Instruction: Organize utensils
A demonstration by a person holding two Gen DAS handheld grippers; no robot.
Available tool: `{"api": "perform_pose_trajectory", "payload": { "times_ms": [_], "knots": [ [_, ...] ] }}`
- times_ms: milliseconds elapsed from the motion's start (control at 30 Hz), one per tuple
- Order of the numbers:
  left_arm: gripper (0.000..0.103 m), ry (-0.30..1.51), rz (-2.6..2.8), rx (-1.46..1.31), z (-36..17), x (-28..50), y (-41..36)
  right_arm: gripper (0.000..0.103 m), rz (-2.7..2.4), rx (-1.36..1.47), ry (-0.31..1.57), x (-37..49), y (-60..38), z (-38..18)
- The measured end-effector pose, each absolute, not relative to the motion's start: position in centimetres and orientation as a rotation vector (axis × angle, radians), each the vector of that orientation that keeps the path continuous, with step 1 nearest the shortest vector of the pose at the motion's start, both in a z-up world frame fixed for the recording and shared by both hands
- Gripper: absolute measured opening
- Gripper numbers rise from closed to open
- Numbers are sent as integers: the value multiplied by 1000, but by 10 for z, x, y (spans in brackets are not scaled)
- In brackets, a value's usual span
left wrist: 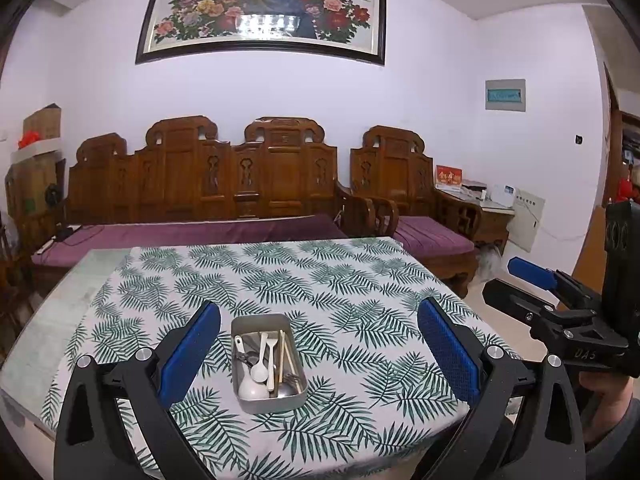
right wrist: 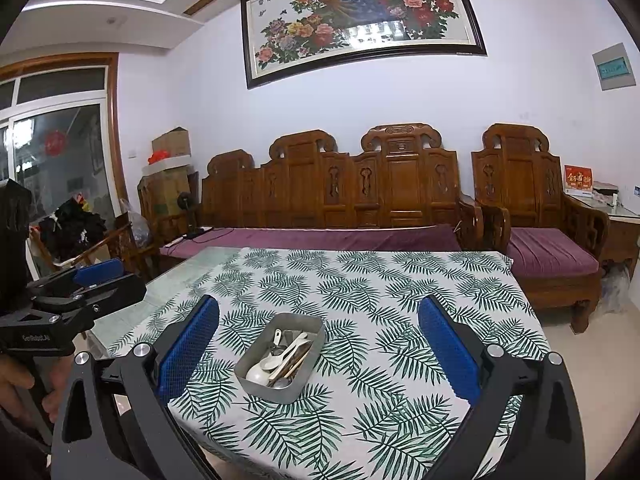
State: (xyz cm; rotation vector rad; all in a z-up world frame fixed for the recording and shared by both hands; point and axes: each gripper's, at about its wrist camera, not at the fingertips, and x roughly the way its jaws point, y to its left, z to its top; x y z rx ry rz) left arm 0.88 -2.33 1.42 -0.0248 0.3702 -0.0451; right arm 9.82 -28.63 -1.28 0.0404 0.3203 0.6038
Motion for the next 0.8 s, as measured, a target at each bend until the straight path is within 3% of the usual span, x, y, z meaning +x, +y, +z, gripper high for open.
{"api": "perform_pose_trajectory", "payload": {
  "times_ms": [800],
  "knots": [
    [95, 372, -41, -26, 14, 10, -23, 100, 606, 44, 322, 97, -286, -13]
  ]
}}
